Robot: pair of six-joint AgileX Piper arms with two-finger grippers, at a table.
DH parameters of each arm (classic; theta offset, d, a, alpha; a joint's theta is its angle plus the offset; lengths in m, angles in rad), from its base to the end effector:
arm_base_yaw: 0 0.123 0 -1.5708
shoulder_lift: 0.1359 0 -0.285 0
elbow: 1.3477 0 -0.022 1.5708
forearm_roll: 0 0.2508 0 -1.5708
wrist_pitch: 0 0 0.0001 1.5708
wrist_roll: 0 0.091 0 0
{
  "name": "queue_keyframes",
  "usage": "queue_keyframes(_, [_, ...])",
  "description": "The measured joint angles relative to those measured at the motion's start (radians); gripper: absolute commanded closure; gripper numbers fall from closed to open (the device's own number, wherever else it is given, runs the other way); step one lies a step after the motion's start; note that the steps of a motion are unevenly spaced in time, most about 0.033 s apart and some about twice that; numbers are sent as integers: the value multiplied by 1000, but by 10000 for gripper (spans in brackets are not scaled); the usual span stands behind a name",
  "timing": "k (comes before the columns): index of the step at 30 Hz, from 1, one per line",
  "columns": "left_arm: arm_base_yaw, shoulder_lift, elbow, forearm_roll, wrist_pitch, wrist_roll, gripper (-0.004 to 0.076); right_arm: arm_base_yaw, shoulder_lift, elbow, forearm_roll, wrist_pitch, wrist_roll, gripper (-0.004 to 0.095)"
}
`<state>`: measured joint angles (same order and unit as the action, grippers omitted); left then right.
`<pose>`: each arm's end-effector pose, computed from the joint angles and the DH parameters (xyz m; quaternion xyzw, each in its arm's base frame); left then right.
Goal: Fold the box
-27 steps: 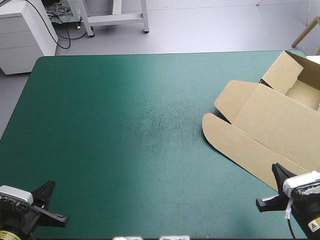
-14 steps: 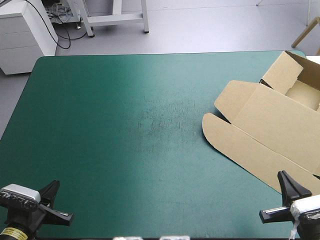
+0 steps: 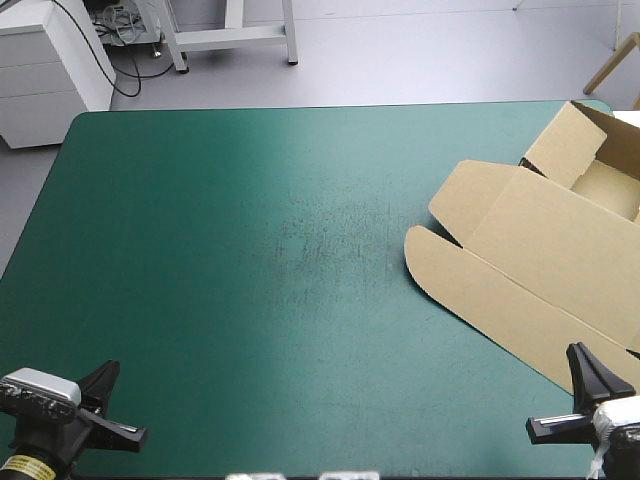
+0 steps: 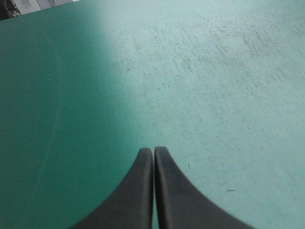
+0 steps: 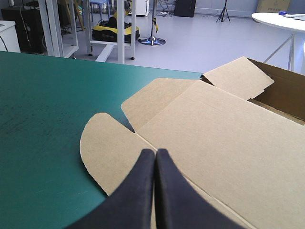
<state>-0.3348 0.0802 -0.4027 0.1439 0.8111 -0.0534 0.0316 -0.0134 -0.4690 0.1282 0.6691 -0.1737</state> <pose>0.0280 0.0003 0.2692 0.1290 0.8217 -0.0367 0.5538 0.0065 0.0074 0.3029 -0.0653 0.7371 0.0155 0.6725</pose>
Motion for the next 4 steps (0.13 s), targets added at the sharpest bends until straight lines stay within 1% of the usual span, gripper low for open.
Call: queue_keyframes(4, [-1, 0, 0, 0, 0, 0, 734, 0, 0, 0, -1, 0, 1, 927])
